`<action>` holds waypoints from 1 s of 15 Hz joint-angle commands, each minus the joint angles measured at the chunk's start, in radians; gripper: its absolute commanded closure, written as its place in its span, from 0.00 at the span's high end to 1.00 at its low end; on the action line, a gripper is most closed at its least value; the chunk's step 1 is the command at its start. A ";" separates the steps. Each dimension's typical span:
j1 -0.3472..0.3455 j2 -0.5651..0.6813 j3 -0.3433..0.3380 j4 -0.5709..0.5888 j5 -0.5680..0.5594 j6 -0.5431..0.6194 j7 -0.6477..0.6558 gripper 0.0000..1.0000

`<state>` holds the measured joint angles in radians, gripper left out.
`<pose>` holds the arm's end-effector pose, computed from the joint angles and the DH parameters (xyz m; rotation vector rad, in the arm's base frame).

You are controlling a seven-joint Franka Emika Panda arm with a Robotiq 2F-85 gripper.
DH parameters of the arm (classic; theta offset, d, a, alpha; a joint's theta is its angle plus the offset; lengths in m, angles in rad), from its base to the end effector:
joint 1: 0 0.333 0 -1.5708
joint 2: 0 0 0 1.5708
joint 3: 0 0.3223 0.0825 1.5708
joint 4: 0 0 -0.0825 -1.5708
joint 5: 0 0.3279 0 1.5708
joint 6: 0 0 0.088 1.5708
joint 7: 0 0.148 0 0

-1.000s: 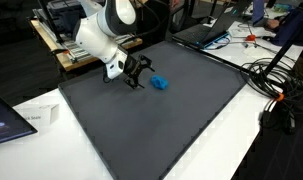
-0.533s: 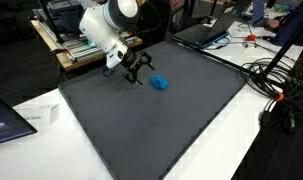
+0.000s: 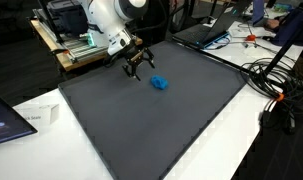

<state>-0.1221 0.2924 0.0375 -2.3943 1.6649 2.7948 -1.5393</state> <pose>0.4573 -0.0706 0.2060 -2.6990 0.1803 -0.6644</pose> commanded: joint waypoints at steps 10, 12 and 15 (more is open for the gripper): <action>0.142 -0.131 0.088 -0.080 0.156 0.314 -0.066 1.00; 0.166 -0.137 0.107 -0.083 0.149 0.366 -0.053 1.00; 0.197 -0.132 0.140 -0.086 0.130 0.438 -0.020 1.00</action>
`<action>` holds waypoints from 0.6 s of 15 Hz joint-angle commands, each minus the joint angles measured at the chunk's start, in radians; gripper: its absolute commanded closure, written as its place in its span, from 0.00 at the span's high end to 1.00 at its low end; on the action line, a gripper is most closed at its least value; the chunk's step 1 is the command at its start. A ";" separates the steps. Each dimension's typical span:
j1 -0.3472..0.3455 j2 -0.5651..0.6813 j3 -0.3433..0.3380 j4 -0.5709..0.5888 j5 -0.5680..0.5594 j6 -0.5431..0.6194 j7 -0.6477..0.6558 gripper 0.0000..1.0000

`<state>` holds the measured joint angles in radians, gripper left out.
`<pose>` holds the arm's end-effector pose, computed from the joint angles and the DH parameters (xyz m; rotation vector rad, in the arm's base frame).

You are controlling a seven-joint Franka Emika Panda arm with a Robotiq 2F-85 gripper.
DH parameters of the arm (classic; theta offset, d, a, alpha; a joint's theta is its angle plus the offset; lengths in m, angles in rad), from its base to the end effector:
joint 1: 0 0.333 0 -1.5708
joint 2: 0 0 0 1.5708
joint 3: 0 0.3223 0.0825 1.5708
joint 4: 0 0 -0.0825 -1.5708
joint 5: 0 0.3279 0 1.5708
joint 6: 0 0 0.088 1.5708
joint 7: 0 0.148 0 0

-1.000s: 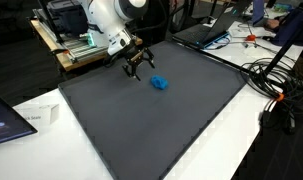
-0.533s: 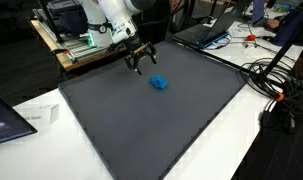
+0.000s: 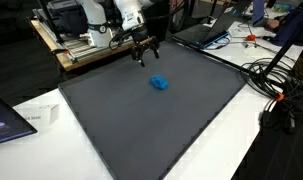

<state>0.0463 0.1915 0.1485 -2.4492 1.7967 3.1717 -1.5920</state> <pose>0.4329 -0.0051 0.2467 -2.9558 0.0403 -0.7342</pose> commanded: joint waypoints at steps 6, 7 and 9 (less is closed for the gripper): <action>0.060 -0.004 0.100 -0.027 0.004 0.191 0.067 1.00; 0.117 -0.012 0.061 -0.069 -0.150 0.189 0.240 1.00; 0.083 0.019 0.104 -0.041 -0.082 0.220 0.164 1.00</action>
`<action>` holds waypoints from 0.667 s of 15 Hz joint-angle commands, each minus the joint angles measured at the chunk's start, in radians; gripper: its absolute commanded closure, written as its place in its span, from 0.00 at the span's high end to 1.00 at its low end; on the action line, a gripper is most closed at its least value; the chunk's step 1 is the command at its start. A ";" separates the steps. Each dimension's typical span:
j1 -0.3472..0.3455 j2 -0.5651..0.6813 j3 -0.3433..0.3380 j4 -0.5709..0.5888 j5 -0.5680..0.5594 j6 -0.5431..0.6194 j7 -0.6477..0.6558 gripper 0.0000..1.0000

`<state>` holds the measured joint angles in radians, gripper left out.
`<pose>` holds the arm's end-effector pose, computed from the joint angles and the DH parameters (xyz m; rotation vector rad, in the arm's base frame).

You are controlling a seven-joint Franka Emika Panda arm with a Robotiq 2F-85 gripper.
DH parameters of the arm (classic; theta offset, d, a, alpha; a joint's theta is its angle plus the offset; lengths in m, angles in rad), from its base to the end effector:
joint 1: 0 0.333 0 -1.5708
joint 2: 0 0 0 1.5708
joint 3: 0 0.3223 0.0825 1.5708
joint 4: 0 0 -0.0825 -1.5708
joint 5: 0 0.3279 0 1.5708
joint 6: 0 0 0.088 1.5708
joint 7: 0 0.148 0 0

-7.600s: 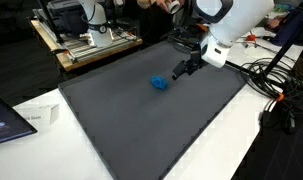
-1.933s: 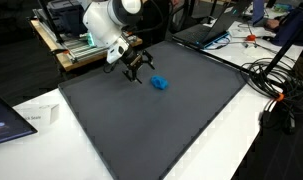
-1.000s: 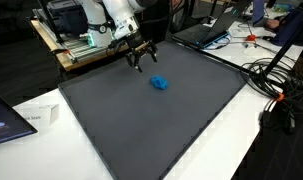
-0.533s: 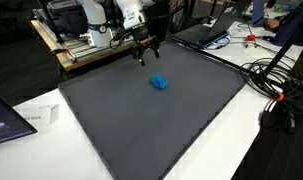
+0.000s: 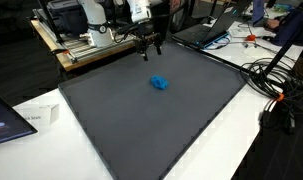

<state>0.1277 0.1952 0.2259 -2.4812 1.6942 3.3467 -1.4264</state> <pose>0.4225 0.0346 0.2543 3.0409 0.0353 0.7256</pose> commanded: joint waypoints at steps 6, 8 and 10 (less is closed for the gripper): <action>-0.032 0.079 0.068 0.009 0.064 0.065 -0.044 1.00; -0.051 0.081 0.086 0.013 0.081 0.068 -0.064 1.00; -0.075 0.079 0.109 0.020 0.099 0.076 -0.086 1.00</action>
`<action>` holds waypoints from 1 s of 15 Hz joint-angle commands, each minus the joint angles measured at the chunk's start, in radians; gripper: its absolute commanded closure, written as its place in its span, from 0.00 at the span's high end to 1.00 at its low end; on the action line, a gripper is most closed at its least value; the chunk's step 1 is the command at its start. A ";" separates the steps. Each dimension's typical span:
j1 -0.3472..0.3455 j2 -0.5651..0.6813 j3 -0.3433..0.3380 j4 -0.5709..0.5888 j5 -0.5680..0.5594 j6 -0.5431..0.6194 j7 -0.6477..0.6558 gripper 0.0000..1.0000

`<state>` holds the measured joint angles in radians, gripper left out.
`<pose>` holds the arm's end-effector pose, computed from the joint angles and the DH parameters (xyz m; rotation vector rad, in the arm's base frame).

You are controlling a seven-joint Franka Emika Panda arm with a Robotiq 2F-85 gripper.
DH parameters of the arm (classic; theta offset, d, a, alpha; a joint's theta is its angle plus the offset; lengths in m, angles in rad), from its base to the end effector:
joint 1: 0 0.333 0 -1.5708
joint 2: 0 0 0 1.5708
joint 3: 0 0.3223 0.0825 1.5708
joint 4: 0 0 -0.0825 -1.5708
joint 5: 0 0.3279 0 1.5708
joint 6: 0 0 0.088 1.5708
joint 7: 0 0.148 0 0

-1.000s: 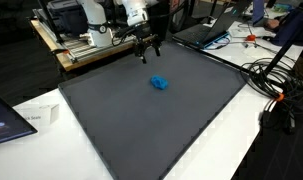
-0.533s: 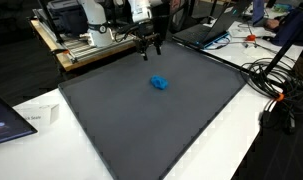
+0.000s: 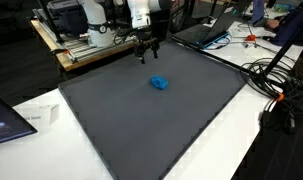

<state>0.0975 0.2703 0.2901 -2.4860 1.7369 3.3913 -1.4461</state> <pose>0.4070 0.0408 0.2237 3.0413 0.0364 0.5938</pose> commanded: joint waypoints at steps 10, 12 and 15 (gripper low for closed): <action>-0.291 0.023 0.316 0.223 0.451 0.241 -0.513 1.00; -0.363 0.032 0.388 0.309 0.546 0.326 -0.642 1.00; -0.453 0.043 0.460 0.463 0.664 0.463 -0.838 1.00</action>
<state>-0.2659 0.2783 0.6860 -2.1797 2.2791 3.7356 -2.0862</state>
